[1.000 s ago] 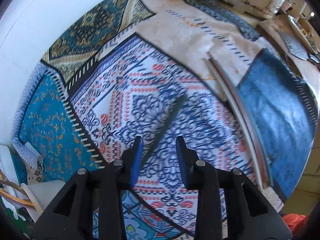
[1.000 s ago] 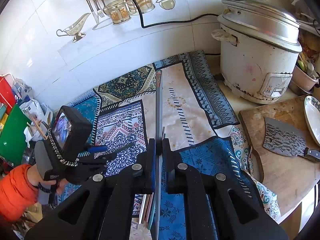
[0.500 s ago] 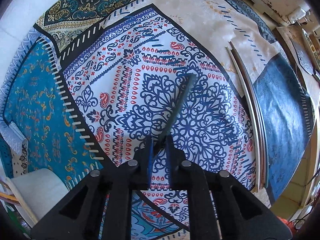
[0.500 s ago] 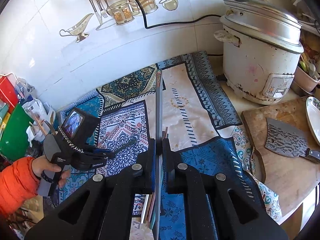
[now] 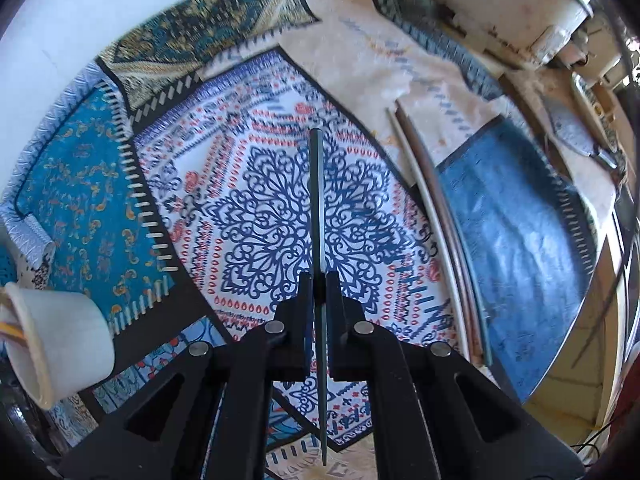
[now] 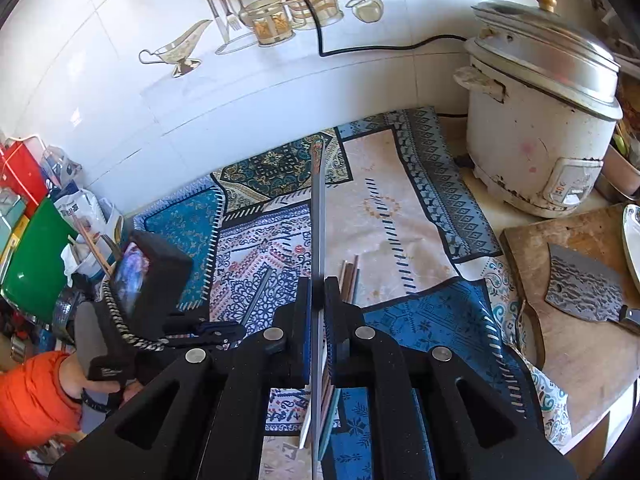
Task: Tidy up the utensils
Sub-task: 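Carry the dark chopstick left while the right carries the metal chopstick to the cup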
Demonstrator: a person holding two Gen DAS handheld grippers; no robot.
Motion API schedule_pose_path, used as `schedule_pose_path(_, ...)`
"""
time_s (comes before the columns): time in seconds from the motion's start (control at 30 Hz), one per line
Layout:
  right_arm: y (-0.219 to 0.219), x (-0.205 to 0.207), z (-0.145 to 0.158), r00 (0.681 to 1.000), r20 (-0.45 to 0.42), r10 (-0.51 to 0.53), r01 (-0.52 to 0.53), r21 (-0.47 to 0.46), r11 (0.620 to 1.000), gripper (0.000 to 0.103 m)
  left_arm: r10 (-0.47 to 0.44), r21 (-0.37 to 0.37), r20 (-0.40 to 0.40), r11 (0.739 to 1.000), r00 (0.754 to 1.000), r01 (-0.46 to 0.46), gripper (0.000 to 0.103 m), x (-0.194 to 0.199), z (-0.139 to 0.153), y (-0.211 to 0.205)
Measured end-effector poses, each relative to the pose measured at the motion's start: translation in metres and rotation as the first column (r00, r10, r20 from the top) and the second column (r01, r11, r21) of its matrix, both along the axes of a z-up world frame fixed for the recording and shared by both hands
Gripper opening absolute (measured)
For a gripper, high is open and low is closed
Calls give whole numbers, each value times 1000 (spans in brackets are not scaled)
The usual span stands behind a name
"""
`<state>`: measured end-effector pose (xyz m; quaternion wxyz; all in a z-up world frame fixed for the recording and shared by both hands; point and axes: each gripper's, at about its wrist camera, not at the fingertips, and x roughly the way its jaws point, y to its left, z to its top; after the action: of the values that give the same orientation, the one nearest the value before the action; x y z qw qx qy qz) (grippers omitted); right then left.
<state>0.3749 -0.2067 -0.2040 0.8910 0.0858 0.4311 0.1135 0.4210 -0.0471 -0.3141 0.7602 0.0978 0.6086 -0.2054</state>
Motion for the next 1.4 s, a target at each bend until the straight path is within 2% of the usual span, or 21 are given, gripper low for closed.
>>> schedule_pose_path(0.17,21,2,9,999,25,42,-41,-6,999,6,81,-81,84,994,993,-74,4,-14,46,38)
schedule_pose_path(0.3,41,5,16,995,46,85,-84,-7,996,6,145,-108,161,986,976,-129,4,-29,74,44)
schedule_pose_path(0.53,80,12,29,982,78,174,-175,-4,985,6,278,-167,264,956,923,-240,4,-40,109,92)
schedule_pose_path(0.83,137,19,46,950,131,284,-287,1,958,6,434,-236,369,899,822,-369,4,-58,154,157)
schedule_pose_path(1.07,188,31,58,918,175,356,-363,9,932,6,528,-283,449,849,721,-445,4,-64,183,204)
schedule_pose_path(1.27,231,44,61,896,200,396,-407,18,913,6,596,-338,467,803,654,-490,4,-62,197,243)
schedule_pose_path(1.4,255,54,57,895,218,388,-402,21,915,6,630,-368,467,777,621,-511,4,-54,197,263)
